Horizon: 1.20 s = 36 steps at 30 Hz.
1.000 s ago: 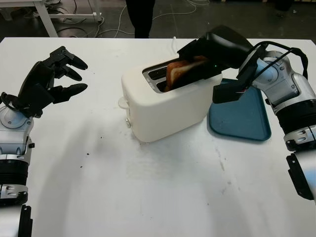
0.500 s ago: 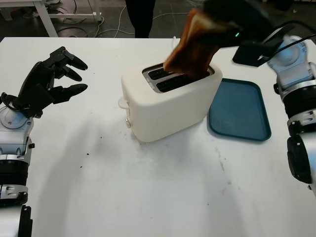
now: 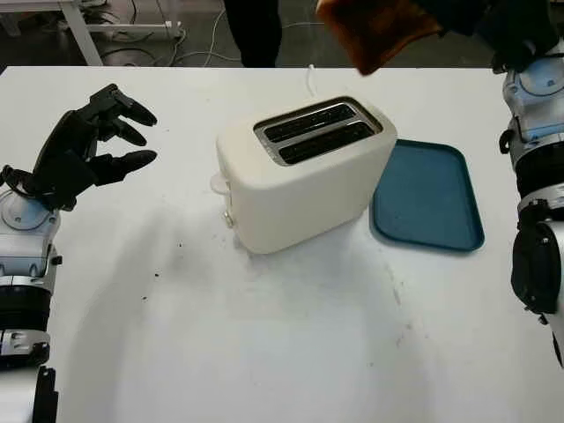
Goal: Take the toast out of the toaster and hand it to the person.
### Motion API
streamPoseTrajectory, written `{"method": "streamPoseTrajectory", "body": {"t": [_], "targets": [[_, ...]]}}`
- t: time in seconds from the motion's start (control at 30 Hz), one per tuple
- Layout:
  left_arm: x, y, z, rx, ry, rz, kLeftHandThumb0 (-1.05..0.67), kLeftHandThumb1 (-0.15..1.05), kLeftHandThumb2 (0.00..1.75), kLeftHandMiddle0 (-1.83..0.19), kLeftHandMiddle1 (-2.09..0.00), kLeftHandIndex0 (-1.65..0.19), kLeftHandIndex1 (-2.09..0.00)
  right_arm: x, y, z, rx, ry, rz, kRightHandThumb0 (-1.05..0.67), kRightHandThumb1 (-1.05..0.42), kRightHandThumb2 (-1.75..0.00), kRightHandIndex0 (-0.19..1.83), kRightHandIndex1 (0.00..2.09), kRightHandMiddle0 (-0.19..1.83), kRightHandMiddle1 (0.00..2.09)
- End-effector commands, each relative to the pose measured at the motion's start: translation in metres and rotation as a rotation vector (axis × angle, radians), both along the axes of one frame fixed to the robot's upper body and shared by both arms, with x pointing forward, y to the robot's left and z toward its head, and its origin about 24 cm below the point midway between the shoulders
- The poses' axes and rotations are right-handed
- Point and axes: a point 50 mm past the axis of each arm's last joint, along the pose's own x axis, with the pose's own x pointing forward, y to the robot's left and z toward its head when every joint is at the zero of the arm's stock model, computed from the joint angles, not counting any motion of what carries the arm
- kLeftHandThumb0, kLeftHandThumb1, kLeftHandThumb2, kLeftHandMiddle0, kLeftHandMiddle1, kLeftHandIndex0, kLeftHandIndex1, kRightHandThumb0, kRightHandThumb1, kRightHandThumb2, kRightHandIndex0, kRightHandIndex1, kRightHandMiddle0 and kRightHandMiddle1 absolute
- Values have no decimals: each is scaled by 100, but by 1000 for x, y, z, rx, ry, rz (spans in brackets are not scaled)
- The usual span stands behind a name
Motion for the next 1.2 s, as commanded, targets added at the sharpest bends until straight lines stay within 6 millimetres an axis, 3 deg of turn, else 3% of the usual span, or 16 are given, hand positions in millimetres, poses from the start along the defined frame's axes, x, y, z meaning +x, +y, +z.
{"method": "streamPoseTrajectory", "body": {"t": [0.0, 0.3, 0.43, 0.83, 1.17], "targets": [[-1, 0, -3, -10, 7, 9, -105, 92, 13, -21, -153, -21, -143, 2, -3, 0, 47, -10, -56, -26, -92, -34, 109, 175, 85, 175], [-1, 0, -3, -9, 6, 3, -105, 92, 11, -20, -153, -20, -143, 7, -15, -24, 85, 38, -263, -21, -92, -31, 104, 175, 80, 175], [-1, 0, -4, -6, 6, 4, -105, 92, 13, -20, -153, -20, -143, 8, -20, -36, 62, 86, -327, -33, -92, -27, 103, 175, 80, 175], [0, -1, -3, -12, 11, -1, -105, 92, 13, -20, -153, -20, -143, 10, -15, -72, 44, 187, -361, -35, -92, -27, 96, 175, 76, 175], [-1, -1, -4, -1, -1, 3, -105, 92, 13, -20, -153, -20, -143, 11, -12, -85, 68, 249, -369, -29, -92, -27, 92, 175, 70, 172]]}}
